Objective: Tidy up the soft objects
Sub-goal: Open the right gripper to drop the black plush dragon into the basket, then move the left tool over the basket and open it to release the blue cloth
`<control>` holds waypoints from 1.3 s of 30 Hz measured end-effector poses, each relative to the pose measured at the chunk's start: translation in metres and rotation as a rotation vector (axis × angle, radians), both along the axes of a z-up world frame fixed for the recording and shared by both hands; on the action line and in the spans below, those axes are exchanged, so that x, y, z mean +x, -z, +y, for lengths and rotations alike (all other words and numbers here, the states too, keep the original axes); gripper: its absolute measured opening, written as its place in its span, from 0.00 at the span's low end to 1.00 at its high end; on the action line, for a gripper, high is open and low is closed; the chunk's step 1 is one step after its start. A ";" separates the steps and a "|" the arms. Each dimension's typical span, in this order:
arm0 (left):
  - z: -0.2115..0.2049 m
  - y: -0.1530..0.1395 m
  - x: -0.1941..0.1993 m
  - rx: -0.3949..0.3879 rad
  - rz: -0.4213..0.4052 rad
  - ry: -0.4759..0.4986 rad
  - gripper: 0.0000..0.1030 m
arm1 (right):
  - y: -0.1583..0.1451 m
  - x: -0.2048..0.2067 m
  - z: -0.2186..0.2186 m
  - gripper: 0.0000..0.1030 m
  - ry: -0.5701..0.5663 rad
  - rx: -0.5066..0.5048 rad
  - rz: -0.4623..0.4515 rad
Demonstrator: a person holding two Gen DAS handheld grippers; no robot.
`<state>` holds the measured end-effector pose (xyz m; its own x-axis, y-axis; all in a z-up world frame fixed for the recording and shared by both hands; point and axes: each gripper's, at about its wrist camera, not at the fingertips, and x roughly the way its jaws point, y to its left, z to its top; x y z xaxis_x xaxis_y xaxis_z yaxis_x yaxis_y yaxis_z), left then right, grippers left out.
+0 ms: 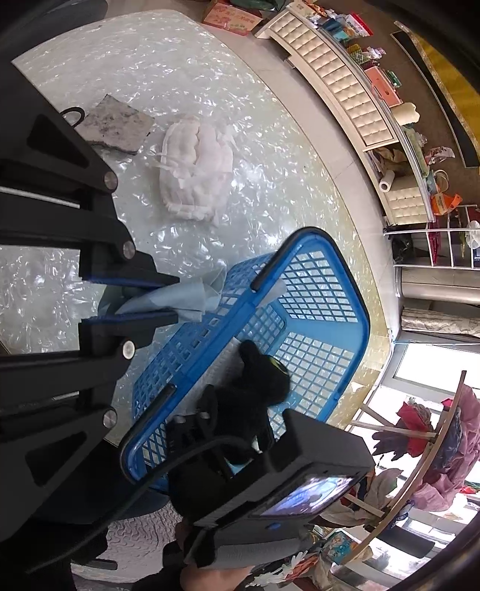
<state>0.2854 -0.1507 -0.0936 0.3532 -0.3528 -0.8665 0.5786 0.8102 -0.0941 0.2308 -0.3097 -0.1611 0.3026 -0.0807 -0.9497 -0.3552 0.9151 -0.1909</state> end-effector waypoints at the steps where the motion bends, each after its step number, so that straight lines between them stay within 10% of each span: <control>1: 0.001 0.000 0.000 -0.002 0.000 -0.002 0.10 | -0.001 -0.001 0.001 0.60 0.000 0.010 0.002; 6: 0.004 0.000 -0.005 -0.013 0.001 0.003 0.10 | -0.003 -0.009 0.016 0.88 -0.005 -0.006 -0.011; 39: -0.018 -0.016 0.000 -0.010 -0.054 0.092 0.10 | -0.084 -0.059 -0.017 1.00 0.129 0.129 -0.203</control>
